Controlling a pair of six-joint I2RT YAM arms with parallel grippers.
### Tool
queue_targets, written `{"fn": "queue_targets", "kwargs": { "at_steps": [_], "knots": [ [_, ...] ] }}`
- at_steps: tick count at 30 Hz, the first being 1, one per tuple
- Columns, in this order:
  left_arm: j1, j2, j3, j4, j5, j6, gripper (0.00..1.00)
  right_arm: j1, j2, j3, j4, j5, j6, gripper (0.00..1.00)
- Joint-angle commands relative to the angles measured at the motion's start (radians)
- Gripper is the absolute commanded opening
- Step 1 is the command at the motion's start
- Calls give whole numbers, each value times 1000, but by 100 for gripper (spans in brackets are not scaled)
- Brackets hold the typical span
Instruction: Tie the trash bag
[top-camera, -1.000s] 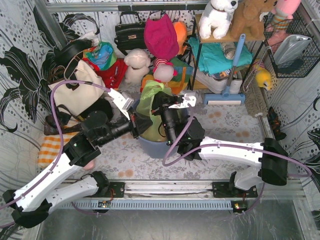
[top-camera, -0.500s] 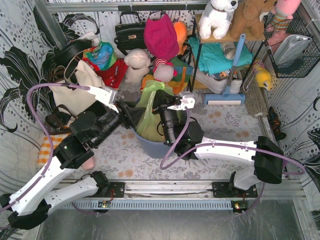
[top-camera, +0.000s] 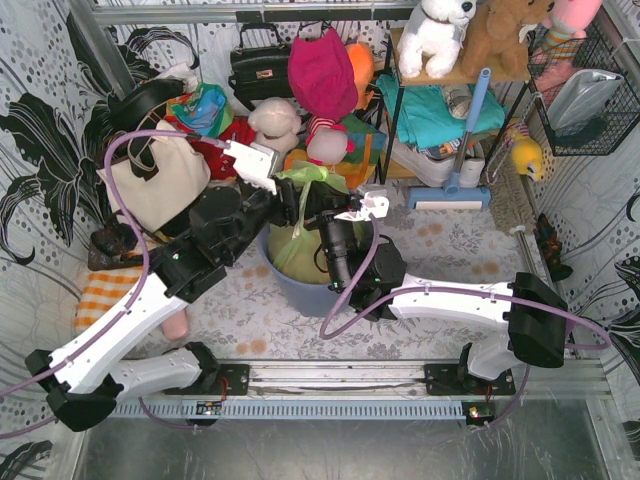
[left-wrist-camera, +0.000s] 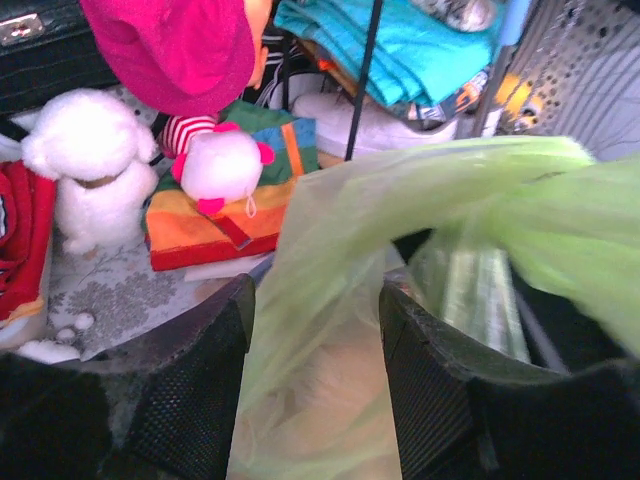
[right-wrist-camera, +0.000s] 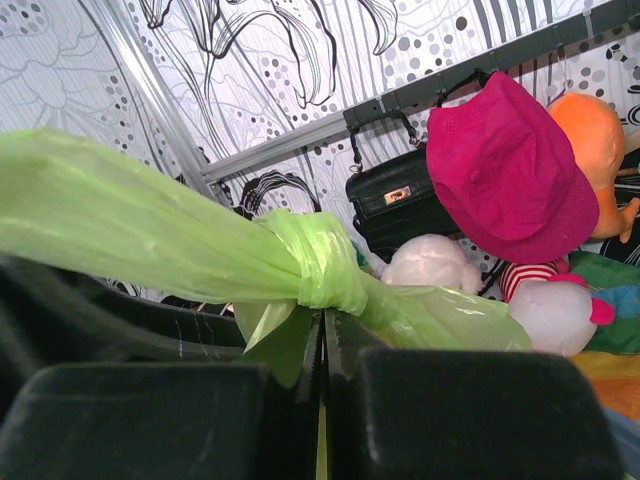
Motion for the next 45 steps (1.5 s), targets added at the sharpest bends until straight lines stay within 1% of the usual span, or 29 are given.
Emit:
{"fn": "queue_targets", "kwargs": {
  "at_steps": [1,3,6,10,12,17,21,29,33,37,39,43,45],
  "knots": [
    [64,20,31,87,73,25,60,-4,-37,-9,13,3,29,0],
    [94,24,23,99,104,16,53,-3,-38,-8,8,4,32,0],
    [123,22,16,106,169,13,36,-4,-37,-9,8,6,35,0],
    [132,-10,-17,123,361,38,11,-3,-33,-9,24,6,24,0],
    [133,-38,-48,137,441,31,5,-4,-32,-7,24,5,24,0],
    [134,-74,-94,117,599,21,3,-4,-29,-5,32,0,18,0],
    [134,-92,-117,91,685,12,3,-4,-34,-16,60,-16,14,0],
    [134,-104,-168,63,831,6,4,-4,-30,-71,199,-106,-57,0],
    [134,-92,-186,49,839,3,5,-4,-14,-95,284,-187,-86,0],
    [135,-107,-219,55,824,3,5,-4,1,-129,378,-285,-109,0],
    [134,-117,-245,64,819,3,6,-4,9,-142,423,-308,-117,0],
    [134,-121,-276,58,795,4,7,-4,15,-147,432,-361,-122,0],
    [135,-125,-284,58,782,-2,11,-4,19,-147,432,-383,-126,0]
  ]
}}
